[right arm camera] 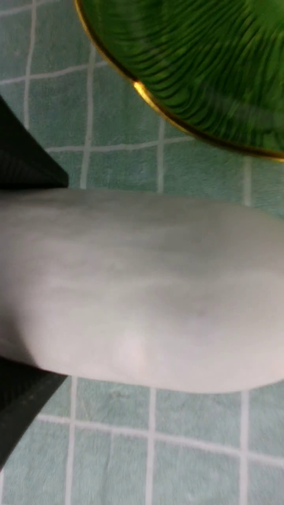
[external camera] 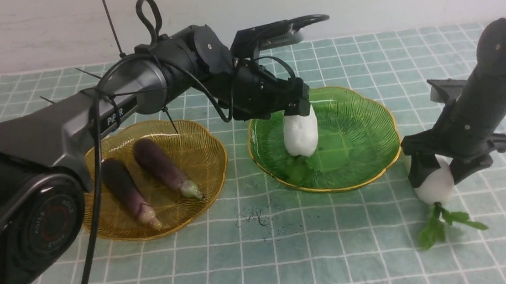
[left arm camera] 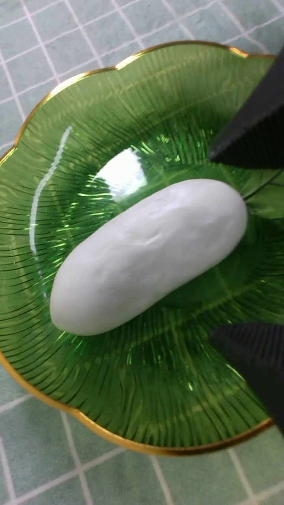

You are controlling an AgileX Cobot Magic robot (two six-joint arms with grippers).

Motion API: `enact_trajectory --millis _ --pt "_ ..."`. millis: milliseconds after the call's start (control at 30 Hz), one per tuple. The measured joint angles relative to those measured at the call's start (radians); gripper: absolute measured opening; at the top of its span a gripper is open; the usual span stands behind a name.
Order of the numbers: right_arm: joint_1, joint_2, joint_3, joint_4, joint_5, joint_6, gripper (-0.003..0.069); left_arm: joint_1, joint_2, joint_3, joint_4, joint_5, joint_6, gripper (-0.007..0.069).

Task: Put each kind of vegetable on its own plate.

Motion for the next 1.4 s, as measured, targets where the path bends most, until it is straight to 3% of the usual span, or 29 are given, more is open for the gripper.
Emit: enact_trajectory --millis 167,300,533,733,933,1133,1267,1400 --pt "0.006 -0.108 -0.003 0.149 -0.087 -0.046 0.0463 0.041 -0.085 -0.081 0.073 0.174 -0.017 0.0103" --pt "0.034 -0.083 -0.047 0.299 -0.154 -0.108 0.0463 0.059 -0.194 -0.098 0.163 0.253 -0.026 0.0007" --pt "0.075 0.125 -0.237 0.368 -0.145 -0.133 0.0463 0.061 -0.368 -0.078 0.260 0.399 -0.035 -0.0008" --pt "0.087 0.254 -0.369 0.368 -0.050 -0.117 0.0477 0.061 -0.563 0.106 0.270 0.411 -0.035 -0.0008" --pt "0.086 0.267 -0.426 0.341 0.032 -0.106 0.0569 0.061 -0.800 0.370 0.269 0.330 -0.035 -0.0008" --pt "0.075 0.261 -0.550 0.320 0.137 -0.089 0.0576 0.061 -1.041 0.614 0.269 0.225 -0.035 -0.0008" --pt "0.069 0.184 -0.565 0.305 0.142 -0.079 0.0477 0.061 -1.157 0.720 0.267 0.202 -0.038 -0.0008" --pt "0.069 0.023 -0.565 0.274 0.152 -0.079 0.0261 0.061 -1.284 0.816 0.279 0.166 -0.068 -0.0008"
